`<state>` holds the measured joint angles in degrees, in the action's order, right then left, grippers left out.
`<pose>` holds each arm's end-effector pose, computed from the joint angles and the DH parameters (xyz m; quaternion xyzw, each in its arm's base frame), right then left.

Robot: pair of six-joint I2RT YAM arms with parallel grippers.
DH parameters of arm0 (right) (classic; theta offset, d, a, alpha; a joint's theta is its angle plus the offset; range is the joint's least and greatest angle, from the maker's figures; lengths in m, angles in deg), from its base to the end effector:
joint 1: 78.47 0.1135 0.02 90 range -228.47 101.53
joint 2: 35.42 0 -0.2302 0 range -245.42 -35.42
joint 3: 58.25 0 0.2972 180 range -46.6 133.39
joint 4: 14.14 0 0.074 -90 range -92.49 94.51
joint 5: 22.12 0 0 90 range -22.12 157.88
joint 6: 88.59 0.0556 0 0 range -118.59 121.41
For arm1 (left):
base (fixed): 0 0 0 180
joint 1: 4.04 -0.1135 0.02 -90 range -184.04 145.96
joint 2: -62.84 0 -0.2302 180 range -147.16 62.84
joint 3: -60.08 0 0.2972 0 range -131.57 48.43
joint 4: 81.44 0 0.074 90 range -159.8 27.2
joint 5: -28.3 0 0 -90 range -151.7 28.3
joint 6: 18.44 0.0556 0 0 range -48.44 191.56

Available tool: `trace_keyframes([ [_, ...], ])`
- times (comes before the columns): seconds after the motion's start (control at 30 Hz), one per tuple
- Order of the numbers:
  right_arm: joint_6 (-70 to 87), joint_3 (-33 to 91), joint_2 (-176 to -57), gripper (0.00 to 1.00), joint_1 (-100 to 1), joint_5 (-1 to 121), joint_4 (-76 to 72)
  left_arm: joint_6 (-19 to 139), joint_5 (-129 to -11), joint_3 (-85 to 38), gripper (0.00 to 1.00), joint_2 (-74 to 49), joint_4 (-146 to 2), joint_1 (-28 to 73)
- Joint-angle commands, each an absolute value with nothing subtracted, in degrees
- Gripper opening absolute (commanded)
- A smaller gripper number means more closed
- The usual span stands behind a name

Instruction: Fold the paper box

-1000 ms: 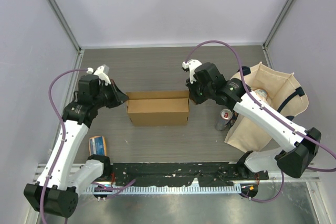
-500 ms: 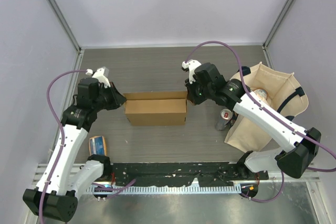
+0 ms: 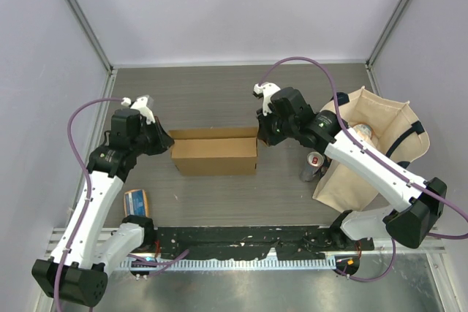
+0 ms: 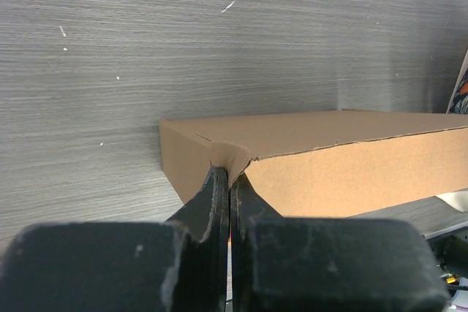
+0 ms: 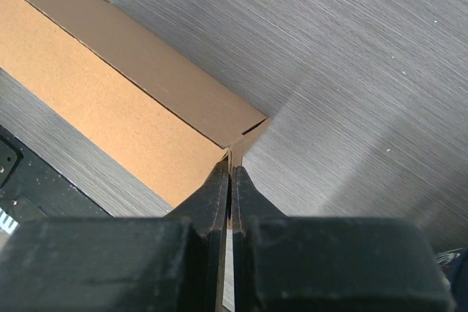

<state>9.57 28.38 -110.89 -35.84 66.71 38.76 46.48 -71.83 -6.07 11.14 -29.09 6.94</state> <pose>0.2571 0.2382 0.3076 -0.2744 0.8704 0.1837 0.3653 0.2600 -0.0604 0.2892 -0.0714 0.8929 -0.2108 0.3914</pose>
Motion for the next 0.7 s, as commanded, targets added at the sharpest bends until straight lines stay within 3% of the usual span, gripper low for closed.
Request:
trace_keyframes([
  [0.0,17.3,28.63,-110.57,0.04,-35.23,65.25,36.36,44.32,-67.43,-4.48,0.0,10.72,-25.24,7.64],
  [0.13,22.57,29.77,-112.15,0.04,-35.23,65.42,38.63,43.53,-62.6,-3.78,0.0,10.9,-24.01,8.7],
  [0.33,31.72,31.79,-114.09,0.01,-35.23,65.33,40.22,42.56,-64.51,-3.96,0.0,8.79,-24.0,9.31],
  [0.67,51.65,26.35,-109.52,0.01,-34.97,76.14,35.4,41.24,-66.44,-2.29,0.0,10.73,-26.82,9.4],
])
